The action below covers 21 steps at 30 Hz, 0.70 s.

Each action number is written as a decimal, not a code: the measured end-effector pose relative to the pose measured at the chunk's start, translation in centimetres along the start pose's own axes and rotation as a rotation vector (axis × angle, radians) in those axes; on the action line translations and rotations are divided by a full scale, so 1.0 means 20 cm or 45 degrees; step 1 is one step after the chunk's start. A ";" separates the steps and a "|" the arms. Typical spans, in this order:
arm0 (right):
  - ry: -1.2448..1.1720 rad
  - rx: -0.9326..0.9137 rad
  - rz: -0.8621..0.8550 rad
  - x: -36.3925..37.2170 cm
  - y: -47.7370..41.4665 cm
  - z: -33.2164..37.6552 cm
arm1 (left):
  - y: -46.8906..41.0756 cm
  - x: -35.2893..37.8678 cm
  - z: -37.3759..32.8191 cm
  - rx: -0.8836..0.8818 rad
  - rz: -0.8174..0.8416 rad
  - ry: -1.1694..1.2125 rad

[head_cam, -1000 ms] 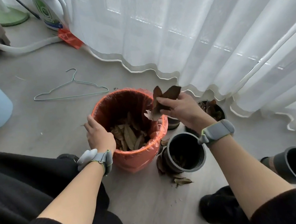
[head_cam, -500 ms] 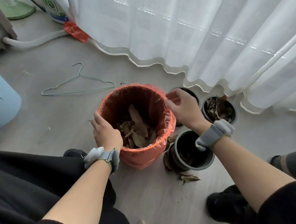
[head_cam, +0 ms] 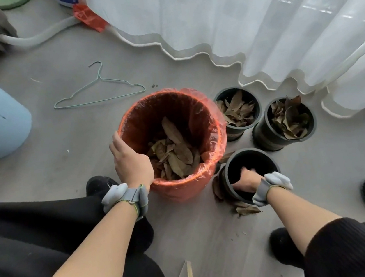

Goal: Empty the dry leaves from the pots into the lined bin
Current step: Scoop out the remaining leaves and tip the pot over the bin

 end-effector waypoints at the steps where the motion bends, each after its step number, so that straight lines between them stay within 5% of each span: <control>1: -0.017 0.018 0.017 0.01 -0.03 0.01 | 0.00 0.00 0.00 0.000 0.001 -0.008; 21: -0.308 -0.264 -0.288 -0.11 0.04 -0.02 | -0.02 -0.03 0.04 -0.056 0.015 -0.021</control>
Point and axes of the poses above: each hand's wrist, its own y-axis away from the middle knuckle, its own x-axis out of the palm, z = x × y, the point moved 4 cm from there along -y, towards the middle knuckle, and after that the axes turned 8 degrees about z, right-handed, at the moved point
